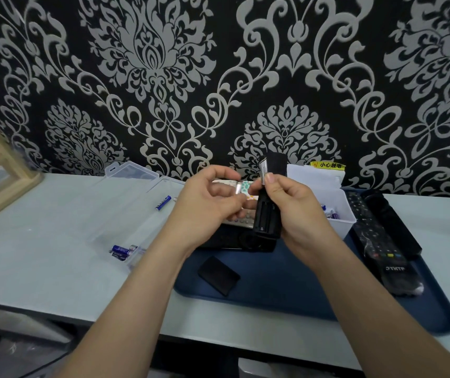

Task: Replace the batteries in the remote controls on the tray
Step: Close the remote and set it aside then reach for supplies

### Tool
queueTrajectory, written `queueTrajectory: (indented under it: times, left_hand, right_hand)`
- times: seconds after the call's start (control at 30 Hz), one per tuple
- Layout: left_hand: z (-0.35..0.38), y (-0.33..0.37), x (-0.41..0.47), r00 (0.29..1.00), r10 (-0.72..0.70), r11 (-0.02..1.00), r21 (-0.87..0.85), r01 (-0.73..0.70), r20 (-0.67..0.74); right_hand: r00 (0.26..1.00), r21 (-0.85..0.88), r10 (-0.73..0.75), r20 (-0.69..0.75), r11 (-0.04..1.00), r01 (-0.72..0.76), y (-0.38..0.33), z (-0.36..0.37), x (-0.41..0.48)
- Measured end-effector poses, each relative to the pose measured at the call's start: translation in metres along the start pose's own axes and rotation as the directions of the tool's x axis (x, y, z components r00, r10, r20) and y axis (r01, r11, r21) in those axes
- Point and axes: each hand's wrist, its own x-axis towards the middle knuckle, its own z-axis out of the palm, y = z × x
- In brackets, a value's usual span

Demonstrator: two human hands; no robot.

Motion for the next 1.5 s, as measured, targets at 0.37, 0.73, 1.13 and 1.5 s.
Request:
queueTrajectory:
  times: [0.37, 0.73, 1.13, 1.5]
  left_hand:
    - [0.003, 0.000, -0.003, 0.980, 0.132, 0.947, 0.274, -0.170, 0.151]
    - [0.014, 0.002, -0.004, 0.992, 0.126, 0.992, 0.007, -0.126, -0.022]
    - [0.022, -0.017, -0.002, 0.881, 0.473, 0.766, 0.489, -0.417, 0.010]
    - [0.028, -0.012, -0.010, 0.997, 0.045, 0.996, 0.078, -0.039, -0.070]
  right_hand:
    - [0.988, -0.253, -0.154, -0.001, 0.956, 0.149, 0.000, 0.002, -0.001]
    - [0.988, -0.157, -0.154, -0.035, 0.977, 0.146, 0.002, 0.010, -0.003]
    - [0.958, 0.033, -0.099, -0.269, 0.993, 0.112, -0.001, 0.013, -0.004]
    - [0.917, -0.100, -0.253, -0.307, 0.967, 0.233, 0.001, 0.015, -0.005]
